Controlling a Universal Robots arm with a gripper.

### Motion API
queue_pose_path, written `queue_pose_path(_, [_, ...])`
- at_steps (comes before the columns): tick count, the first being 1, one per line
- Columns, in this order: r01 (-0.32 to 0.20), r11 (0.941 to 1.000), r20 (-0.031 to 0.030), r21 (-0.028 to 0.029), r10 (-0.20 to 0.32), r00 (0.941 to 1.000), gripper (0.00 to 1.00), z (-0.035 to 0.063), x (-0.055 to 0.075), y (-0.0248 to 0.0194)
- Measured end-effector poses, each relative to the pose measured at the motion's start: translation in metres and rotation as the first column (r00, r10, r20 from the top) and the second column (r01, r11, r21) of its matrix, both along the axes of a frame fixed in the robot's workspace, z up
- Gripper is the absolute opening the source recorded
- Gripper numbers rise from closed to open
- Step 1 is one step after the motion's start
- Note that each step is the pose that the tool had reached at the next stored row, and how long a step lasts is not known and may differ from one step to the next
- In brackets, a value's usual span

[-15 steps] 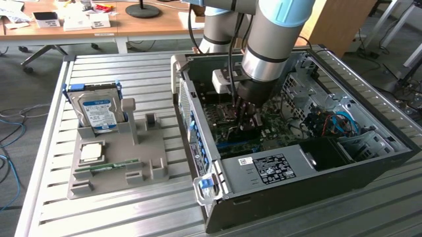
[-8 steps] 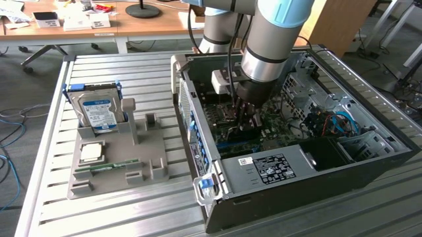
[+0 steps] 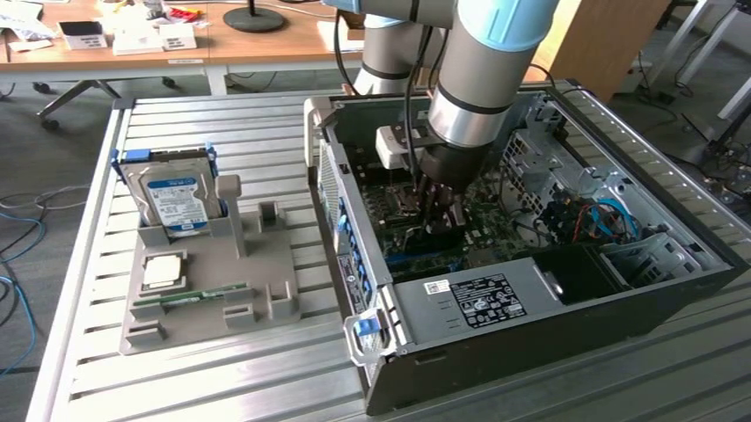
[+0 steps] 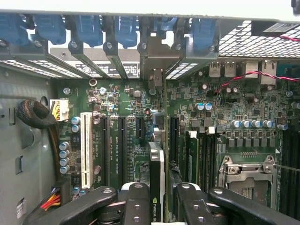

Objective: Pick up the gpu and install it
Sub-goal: 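Insert the gpu into the slot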

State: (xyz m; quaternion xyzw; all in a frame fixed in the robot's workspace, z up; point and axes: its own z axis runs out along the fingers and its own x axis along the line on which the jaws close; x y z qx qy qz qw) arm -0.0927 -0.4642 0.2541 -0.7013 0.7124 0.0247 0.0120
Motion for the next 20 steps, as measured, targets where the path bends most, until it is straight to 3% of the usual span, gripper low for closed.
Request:
queue_pose_path(13, [0.001, 1.0, 0.0005, 0.0017, -0.001, 1.0, 0.27, -0.0006, -0.0003, 0.0002])
queue_pose_path(15, [0.0, 1.0, 0.0002, 0.0005, 0.0, 1.0, 0.39, -0.0002, -0.0001, 0.0001])
queue_pose_path(16, [0.0, 1.0, 0.0001, 0.0001, 0.0, 1.0, 0.39, -0.0001, 0.0, 0.0])
queue_pose_path(20, [0.0, 1.0, 0.0, 0.0001, 0.0, 1.0, 0.57, -0.0001, 0.0, 0.0])
